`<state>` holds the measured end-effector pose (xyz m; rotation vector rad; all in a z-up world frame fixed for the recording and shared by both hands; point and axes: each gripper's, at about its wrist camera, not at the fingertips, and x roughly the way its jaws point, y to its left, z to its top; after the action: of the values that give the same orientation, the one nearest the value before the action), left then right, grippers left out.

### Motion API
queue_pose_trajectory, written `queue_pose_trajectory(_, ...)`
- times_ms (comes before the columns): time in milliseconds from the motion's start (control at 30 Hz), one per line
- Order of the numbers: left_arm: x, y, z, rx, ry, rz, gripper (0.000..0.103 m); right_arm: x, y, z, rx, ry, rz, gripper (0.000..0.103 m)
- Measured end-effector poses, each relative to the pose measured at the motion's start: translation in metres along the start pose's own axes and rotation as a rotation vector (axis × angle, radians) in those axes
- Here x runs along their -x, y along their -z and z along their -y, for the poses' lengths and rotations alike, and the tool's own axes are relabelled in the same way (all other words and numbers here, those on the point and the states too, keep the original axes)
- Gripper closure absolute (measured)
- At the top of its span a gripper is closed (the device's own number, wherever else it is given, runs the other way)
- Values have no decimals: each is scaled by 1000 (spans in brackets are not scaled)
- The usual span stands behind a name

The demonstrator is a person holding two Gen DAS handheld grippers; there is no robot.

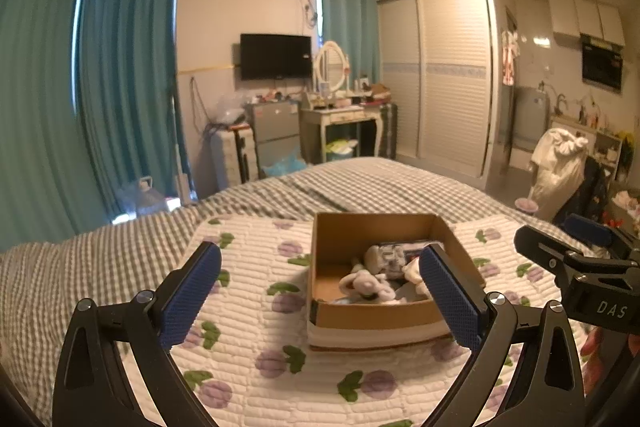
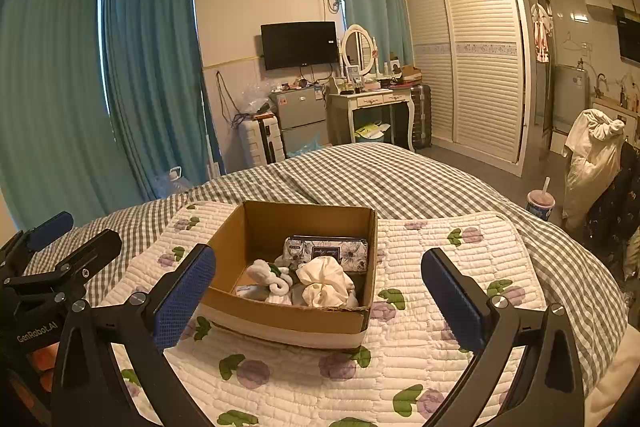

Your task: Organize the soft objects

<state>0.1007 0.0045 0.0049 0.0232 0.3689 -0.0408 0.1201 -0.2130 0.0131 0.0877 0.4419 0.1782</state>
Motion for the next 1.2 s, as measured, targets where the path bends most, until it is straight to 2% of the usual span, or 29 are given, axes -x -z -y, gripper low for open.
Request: queue_pose_trajectory(1200,-2,2,-1,-4,-9,-6,2,-5,4,0,-6,0,-20,0)
